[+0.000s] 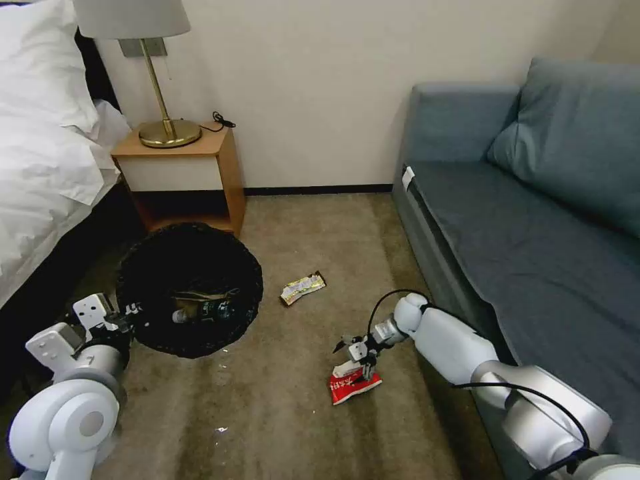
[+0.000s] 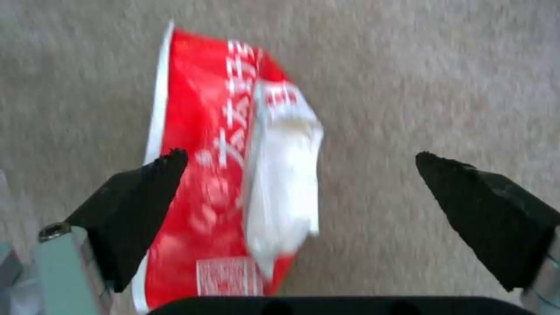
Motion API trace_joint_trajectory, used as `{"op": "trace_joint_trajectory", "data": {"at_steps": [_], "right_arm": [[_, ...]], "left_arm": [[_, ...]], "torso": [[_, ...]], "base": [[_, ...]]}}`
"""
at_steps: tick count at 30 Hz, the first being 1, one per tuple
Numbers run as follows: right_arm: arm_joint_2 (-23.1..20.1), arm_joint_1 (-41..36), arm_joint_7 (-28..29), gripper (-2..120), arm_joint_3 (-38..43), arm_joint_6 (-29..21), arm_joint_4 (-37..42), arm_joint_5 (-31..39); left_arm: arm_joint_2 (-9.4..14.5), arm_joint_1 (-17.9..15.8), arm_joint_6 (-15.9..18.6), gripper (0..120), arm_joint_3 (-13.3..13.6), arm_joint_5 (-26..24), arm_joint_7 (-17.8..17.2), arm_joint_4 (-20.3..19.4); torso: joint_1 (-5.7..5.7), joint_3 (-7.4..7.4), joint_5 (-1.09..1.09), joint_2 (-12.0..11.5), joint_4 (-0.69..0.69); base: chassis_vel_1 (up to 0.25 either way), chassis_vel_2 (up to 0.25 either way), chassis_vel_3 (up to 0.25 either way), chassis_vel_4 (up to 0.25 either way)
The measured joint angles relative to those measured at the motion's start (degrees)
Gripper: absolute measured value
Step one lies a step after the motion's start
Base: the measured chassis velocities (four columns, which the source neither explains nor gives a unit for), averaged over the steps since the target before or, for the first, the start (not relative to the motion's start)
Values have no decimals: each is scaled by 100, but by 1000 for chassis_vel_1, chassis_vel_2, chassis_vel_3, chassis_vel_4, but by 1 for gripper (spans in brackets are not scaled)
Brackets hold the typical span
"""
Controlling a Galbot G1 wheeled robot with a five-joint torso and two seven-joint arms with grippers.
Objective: Pick up the trash bin, then pick up the garbage on the floor and place it into the trash bin.
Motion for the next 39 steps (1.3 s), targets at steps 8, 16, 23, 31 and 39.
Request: {"op": "trace_joint_trajectory", "data": {"at_steps": [8, 16, 23, 31, 39], "right_arm": [[142, -34, 195, 100, 239, 58, -331, -401], [351, -21, 471, 100, 364, 63, -750, -883], [480, 37, 736, 100, 513, 63, -1193, -1269], [494, 16, 888, 100, 554, 61, -1226, -1401], [518, 1, 1041, 100, 574, 45, -1333, -1531]], "left_arm": [[34, -7, 0, 0, 43, 17, -9, -8], [45, 37, 0, 0, 14, 7, -24, -89], [51, 95, 0, 0, -13, -1, -25, -172], [58, 111, 0, 0, -17, -9, -26, -229], [71, 147, 0, 0, -15, -10, -28, -281]], "torso": [[0, 0, 1, 0, 1], [0, 0, 1, 0, 2], [0, 0, 0, 0, 1], [0, 0, 0, 0, 1], [0, -1, 0, 1, 2]], "base": [[0, 0, 0, 0], [0, 0, 0, 0], [0, 0, 0, 0], [0, 0, 0, 0], [0, 0, 0, 0]]}}
